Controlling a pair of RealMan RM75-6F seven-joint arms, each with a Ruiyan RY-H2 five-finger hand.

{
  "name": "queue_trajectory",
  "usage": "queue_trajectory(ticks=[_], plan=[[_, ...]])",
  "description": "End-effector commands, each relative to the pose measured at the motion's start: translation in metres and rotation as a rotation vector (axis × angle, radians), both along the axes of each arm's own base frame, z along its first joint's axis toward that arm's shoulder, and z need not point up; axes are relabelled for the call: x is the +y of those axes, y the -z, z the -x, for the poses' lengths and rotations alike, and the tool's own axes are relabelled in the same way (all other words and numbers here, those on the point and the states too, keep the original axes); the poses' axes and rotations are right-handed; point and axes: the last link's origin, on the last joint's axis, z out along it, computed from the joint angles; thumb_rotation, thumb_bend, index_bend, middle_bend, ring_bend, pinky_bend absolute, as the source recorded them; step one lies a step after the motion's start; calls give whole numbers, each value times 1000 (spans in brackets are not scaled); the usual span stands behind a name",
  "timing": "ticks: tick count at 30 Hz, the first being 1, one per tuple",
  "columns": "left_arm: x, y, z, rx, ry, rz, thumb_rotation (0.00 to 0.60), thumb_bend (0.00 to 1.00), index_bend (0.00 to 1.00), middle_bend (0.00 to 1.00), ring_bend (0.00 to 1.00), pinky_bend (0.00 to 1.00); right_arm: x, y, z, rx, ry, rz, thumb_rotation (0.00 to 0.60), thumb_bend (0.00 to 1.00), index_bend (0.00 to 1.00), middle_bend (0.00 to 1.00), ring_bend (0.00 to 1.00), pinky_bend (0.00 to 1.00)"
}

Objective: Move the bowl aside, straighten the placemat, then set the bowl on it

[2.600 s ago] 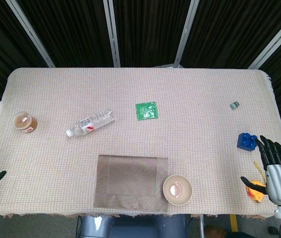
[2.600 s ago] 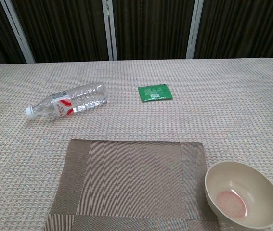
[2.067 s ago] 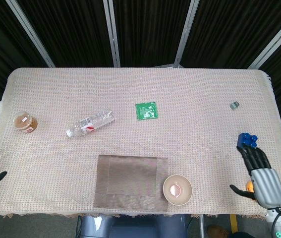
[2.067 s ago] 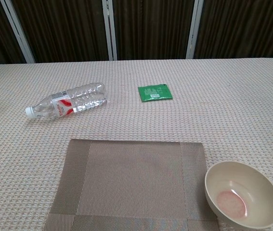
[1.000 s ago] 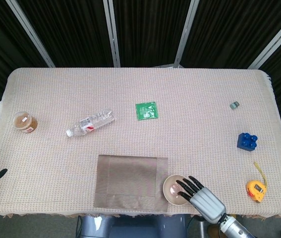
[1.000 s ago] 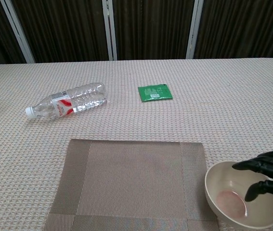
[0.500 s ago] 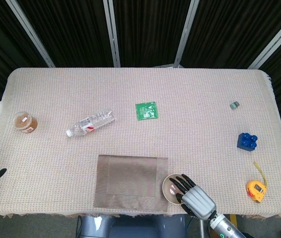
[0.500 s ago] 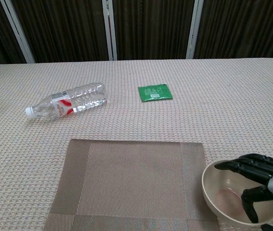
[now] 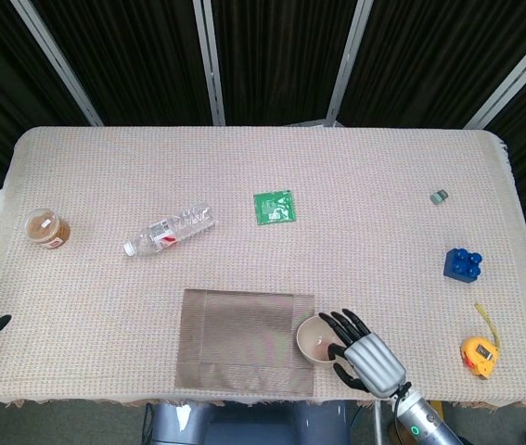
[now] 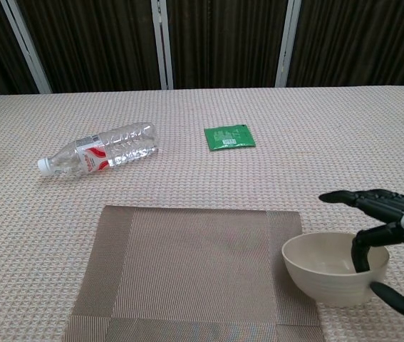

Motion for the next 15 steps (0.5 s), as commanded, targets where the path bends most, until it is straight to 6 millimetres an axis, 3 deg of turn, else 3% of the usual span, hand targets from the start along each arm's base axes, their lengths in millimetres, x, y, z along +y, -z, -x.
queue_trajectory(ticks=[1, 9, 15], plan=[[0, 0, 0, 0, -1, 1, 600, 66, 0, 0, 0, 0, -8, -6, 0, -45, 28, 30, 600, 417, 669, 0, 0, 0], [2, 1, 2, 0, -8, 5, 600, 66, 0, 0, 0, 0, -47, -36, 0, -139, 95, 156, 600, 418, 674, 1, 0, 0], [5, 2, 5, 6, -25, 6, 600, 66, 0, 0, 0, 0, -106, -59, 0, -140, 141, 273, 600, 418, 674, 5, 0, 0]])
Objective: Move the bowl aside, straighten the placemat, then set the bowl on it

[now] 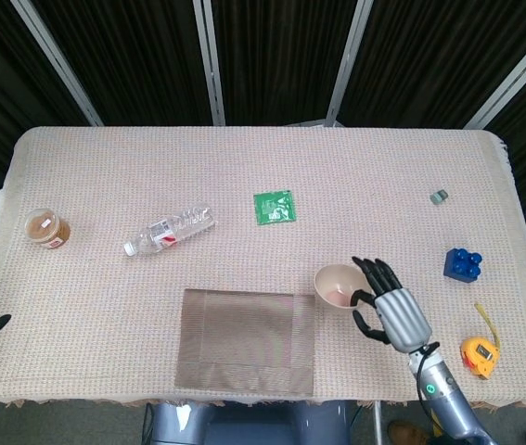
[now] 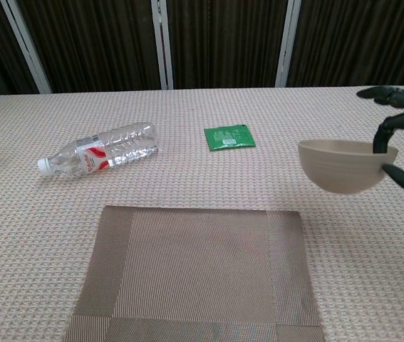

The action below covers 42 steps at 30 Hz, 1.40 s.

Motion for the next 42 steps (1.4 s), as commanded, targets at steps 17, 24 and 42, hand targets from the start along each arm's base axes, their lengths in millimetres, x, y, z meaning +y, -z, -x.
queue_trajectory(ticks=[17, 24, 42], plan=[[12, 10, 10, 35, -69, -1, 600, 66, 0, 0, 0, 0, -169, -6, 52, 237, 343, 125, 600, 417, 675, 10, 0, 0], [14, 18, 13, 52, -90, 19, 600, 67, 0, 0, 0, 0, -179, 2, 70, 241, 397, 133, 600, 371, 552, 8, 0, 0], [7, 27, -10, 26, 31, 62, 600, 68, 0, 0, 0, 0, -91, -64, 62, 114, 237, 212, 600, 0, 0, 0, 0, 0]])
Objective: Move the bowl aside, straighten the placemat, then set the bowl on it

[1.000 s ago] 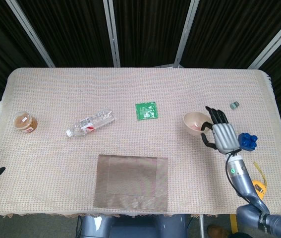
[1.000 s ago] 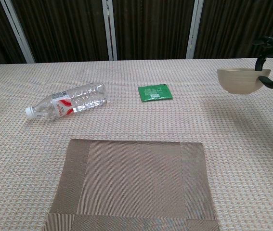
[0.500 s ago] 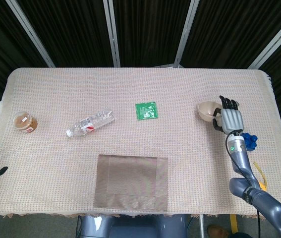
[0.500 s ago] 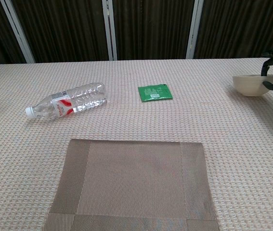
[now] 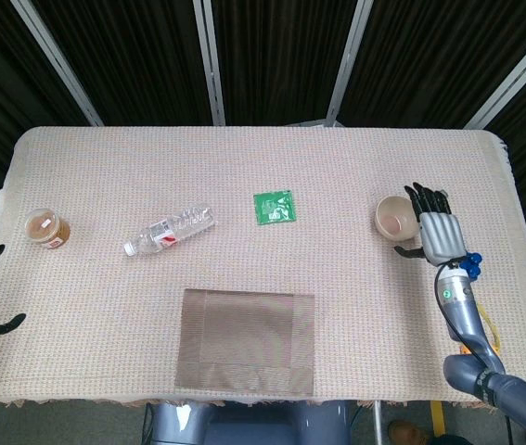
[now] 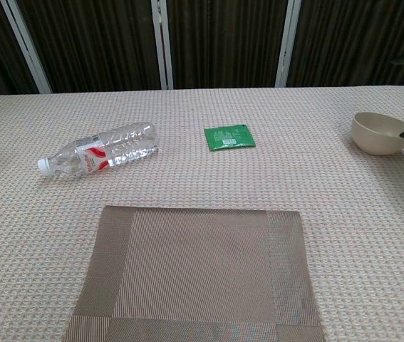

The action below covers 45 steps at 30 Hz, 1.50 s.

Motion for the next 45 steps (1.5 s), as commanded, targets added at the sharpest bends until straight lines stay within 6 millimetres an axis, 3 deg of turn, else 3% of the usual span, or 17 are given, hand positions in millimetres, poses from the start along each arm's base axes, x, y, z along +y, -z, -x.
queue_trajectory(ticks=[1, 6, 13, 21, 30, 45], plan=[[-3, 4, -9, -16, 50, 29, 600, 70, 4, 0, 0, 0, 47, -36, 1, -24, -51, 44, 600, 0, 0, 0, 0, 0], [-9, 31, -32, -32, 240, 171, 600, 83, 126, 0, 0, 0, 103, -66, 5, -7, -63, 51, 600, 0, 0, 0, 0, 0], [-18, 82, -53, -33, 452, 363, 600, 151, 308, 0, 0, 0, 142, -82, 0, -56, -25, 67, 600, 0, 0, 0, 0, 0], [-35, 137, -48, -11, 509, 524, 600, 234, 491, 0, 0, 0, 174, -81, -13, -92, 9, 71, 600, 0, 0, 0, 0, 0], [-42, 163, -44, 19, 531, 568, 600, 321, 489, 0, 0, 0, 179, -75, -15, -95, -5, 59, 600, 0, 0, 0, 0, 0], [-48, 201, -55, 67, 642, 635, 600, 325, 482, 0, 0, 0, 176, -75, -16, -101, -19, 62, 600, 0, 0, 0, 0, 0]])
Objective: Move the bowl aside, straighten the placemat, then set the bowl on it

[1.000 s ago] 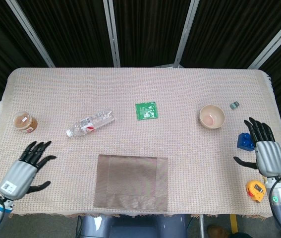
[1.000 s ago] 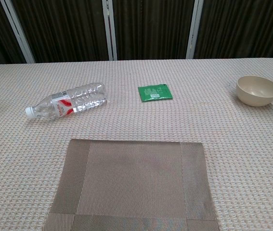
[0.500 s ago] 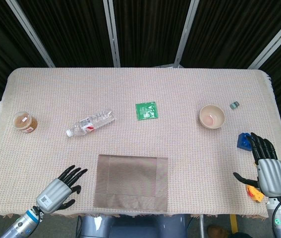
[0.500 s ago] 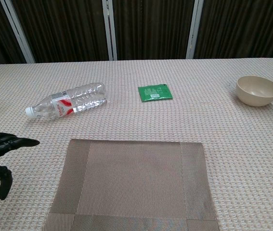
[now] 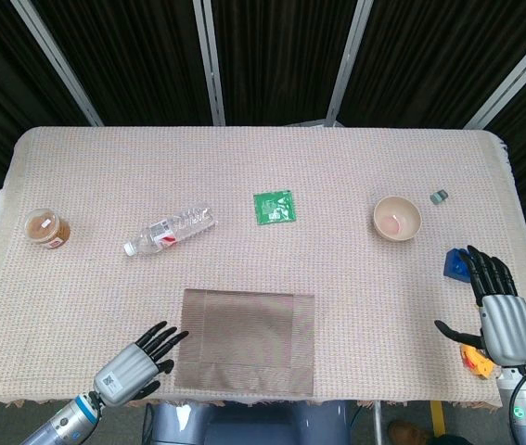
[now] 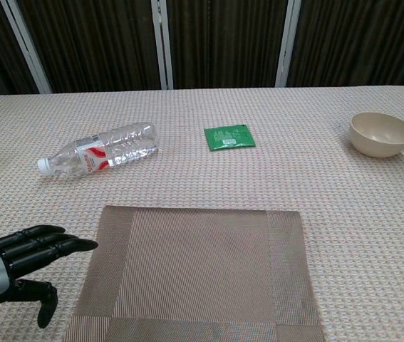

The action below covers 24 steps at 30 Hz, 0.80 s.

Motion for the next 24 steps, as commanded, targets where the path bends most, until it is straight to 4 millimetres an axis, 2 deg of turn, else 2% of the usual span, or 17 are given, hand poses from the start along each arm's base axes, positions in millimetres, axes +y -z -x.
queue_trajectory(ticks=[1, 10, 24], plan=[[-2, 9, -1, 4, 18, 13, 600, 326, 482, 0, 0, 0, 0, 0, 0, -1, 1, 1, 600, 0, 0, 0, 0, 0], [-2, 24, -2, 23, 42, 17, 600, 348, 483, 0, 0, 0, 1, -1, 1, -3, 1, 3, 600, 0, 0, 0, 0, 0], [2, 33, -4, 24, 34, 11, 600, 363, 483, 0, 0, 0, 0, -2, 2, -6, 3, 10, 600, 0, 0, 0, 0, 0]])
